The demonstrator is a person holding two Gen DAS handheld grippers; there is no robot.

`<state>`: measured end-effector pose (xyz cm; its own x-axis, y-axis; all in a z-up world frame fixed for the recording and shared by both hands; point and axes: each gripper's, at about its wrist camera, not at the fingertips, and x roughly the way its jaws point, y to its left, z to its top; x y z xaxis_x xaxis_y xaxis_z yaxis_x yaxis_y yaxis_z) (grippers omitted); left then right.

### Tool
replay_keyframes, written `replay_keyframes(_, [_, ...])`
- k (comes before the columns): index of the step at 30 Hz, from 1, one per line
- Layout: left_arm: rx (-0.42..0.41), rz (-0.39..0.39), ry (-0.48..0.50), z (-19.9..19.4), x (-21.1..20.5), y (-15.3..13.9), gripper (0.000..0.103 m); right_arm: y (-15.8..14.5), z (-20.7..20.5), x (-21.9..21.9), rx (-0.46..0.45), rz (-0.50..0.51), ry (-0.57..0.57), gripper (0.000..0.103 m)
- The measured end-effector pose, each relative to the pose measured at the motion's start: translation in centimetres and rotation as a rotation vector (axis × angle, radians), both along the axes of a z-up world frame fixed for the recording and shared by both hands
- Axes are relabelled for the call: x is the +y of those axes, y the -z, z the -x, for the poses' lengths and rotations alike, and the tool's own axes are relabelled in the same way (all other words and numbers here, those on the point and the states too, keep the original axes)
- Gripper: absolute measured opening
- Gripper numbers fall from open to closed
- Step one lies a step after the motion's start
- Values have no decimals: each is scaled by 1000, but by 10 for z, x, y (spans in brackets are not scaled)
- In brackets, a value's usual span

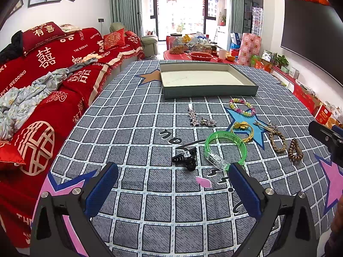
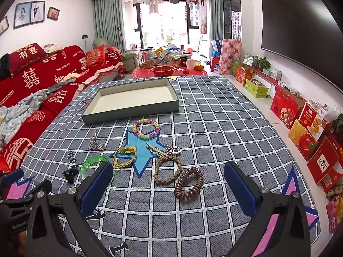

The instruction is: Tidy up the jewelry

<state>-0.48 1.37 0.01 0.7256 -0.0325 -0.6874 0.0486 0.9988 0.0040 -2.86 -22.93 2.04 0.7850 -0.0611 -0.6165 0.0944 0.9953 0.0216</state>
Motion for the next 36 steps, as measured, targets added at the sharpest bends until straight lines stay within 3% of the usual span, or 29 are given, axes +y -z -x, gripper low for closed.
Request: replay_keyframes(36, [1, 3, -9, 1, 4, 0, 103, 1, 2, 1, -4, -7, -2, 103])
